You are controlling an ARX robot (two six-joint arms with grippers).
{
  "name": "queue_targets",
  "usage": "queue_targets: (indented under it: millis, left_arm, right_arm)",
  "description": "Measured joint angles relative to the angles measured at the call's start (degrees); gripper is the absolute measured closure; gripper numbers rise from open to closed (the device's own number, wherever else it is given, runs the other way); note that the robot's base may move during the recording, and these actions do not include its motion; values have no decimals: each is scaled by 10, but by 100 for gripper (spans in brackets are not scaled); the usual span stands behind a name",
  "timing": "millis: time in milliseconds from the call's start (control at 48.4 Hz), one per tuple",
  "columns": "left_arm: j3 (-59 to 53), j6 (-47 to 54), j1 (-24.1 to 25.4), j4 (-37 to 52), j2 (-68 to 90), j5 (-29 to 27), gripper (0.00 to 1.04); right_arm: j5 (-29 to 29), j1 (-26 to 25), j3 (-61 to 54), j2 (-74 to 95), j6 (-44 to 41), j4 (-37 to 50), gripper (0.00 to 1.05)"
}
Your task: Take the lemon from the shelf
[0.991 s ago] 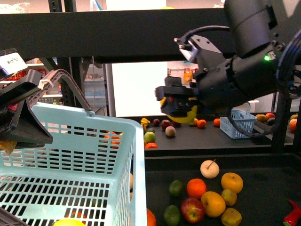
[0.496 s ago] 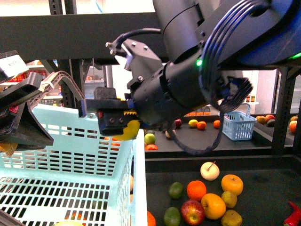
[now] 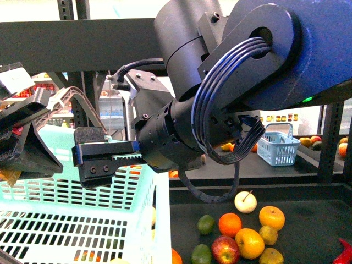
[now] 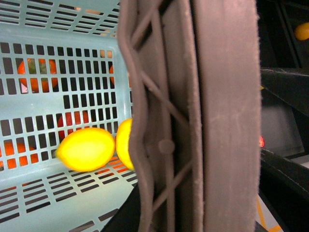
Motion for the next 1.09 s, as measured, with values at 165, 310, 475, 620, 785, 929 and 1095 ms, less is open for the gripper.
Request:
queue_targets:
  millis: [165,310,475,620,785,929,1095]
  left_arm:
    - [0,1,0,0,0,0,89]
    - [0,0,0,0,0,-2,89]
    - [0,0,0,0,0,-2,89]
    - [0,0,0,0,0,0,89]
    - [0,0,0,0,0,0,89]
    - [0,0,0,0,0,0,89]
    - [0,0,0,0,0,0,89]
  right_arm:
    - [4,-25,0,-10,0,5,8]
    - [43,-77,-21,-56,0,35,8]
    - [95,-144,-83,-132,-8,89,8]
    - [119,-192,-183,-218,-3,151,8]
    - [142,-218,-354,-368,-4,212,8]
    - [156,-220,-441,-461,-1,200,8]
    - [211,-199,-527,-581,0,152,8]
